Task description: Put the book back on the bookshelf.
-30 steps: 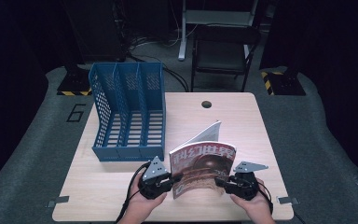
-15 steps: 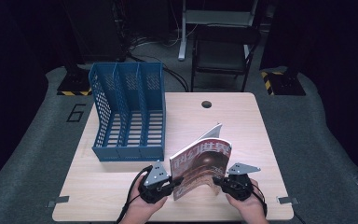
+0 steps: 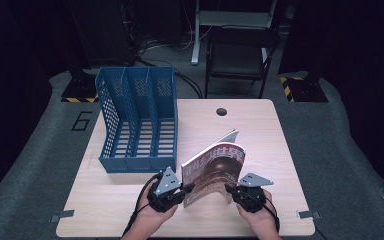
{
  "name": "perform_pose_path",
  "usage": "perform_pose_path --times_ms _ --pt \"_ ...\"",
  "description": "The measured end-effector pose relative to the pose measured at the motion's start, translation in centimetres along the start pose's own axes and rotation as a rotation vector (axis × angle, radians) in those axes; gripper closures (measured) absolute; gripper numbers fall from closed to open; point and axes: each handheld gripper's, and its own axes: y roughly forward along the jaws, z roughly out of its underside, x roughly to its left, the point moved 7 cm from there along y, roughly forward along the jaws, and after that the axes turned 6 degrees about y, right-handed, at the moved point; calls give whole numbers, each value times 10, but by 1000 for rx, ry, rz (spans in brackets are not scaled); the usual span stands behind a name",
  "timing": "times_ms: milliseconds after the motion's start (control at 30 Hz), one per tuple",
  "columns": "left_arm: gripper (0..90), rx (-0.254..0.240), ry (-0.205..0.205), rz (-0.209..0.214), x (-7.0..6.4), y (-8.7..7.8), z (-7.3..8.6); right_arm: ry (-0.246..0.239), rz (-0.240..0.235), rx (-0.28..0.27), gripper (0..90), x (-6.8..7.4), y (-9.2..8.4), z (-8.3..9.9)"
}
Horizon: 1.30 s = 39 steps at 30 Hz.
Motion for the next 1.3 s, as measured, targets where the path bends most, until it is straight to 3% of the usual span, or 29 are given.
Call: perform_pose_path --times_ms 167,300,367,533,667,800,900,967,1100,1200,1300 --pt "832 5 1 24 2 -1 3 0 -9 -1 849 0 1 1" --pt "806 -5 -40 53 1 -1 3 35 -29 -8 756 -5 2 1" --pt "747 -17 -57 73 2 -2 0 80 -42 -6 680 -8 1 1" --pt "695 -13 -93 104 1 -4 -6 91 -48 -15 647 -8 -2 -1" --pt "602 14 -99 134 0 -3 -9 98 -57 -13 623 -7 -3 -1" --pt "558 3 -98 150 -1 -5 -15 99 -55 -9 614 -8 -5 0" --pt "496 -18 -73 155 -2 -6 -21 117 -60 -8 605 -8 -5 0" --pt "466 -15 -66 159 -4 -8 -27 103 -59 -10 600 -9 -6 -1" --pt "465 -12 -68 161 -4 -10 -32 102 -63 -9 595 -8 -6 -1" --pt "489 39 -73 170 -5 -11 -35 89 -67 -6 594 -9 -6 -1" --pt "485 43 -74 177 -5 -11 -38 96 -66 -7 592 -10 -7 -1"
